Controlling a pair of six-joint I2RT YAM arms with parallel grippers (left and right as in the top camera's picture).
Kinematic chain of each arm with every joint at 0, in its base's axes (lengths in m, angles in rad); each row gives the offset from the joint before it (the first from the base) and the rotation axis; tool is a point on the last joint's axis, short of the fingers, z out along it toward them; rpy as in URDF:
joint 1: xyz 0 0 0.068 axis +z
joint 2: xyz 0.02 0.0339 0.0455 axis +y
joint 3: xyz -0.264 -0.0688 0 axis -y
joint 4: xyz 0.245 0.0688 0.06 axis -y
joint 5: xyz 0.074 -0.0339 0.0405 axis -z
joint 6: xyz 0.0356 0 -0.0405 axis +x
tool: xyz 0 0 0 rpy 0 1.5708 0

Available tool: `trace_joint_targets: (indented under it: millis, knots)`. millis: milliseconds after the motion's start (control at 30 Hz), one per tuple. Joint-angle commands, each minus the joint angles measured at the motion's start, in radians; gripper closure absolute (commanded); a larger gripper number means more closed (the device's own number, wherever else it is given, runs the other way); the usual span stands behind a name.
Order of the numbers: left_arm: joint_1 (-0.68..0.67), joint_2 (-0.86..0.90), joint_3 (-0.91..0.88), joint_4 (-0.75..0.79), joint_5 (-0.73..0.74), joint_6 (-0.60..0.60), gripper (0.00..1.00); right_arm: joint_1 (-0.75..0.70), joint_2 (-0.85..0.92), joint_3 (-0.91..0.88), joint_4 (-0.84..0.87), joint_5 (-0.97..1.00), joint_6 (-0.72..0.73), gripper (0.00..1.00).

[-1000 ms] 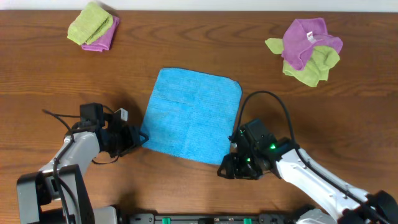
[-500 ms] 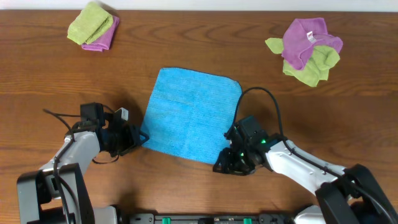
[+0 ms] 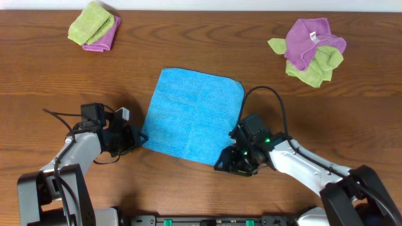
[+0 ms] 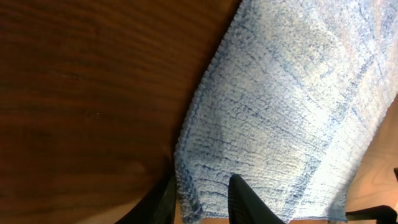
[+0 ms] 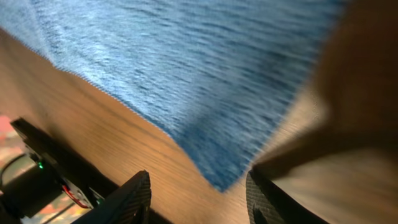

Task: Fold the cloth
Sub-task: 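Move both grippers to the cloth's near left and right corners and grasp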

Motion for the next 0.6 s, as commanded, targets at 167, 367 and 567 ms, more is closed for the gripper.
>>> trace_joint_targets:
  millis: [167,367,567]
  knots:
    - [0.002,0.010,-0.007,0.012,-0.022,0.004,0.68,-0.061,0.029,-0.031,-0.015,0.135,0.058,0.55]
    - [0.002,0.010,-0.007,0.031,-0.054,0.005,0.69,-0.058,0.029,-0.031,0.040,0.135,0.079,0.57]
    - [0.002,0.010,-0.007,0.027,-0.044,0.003,0.68,-0.058,0.029,-0.031,0.050,0.138,0.084,0.65]
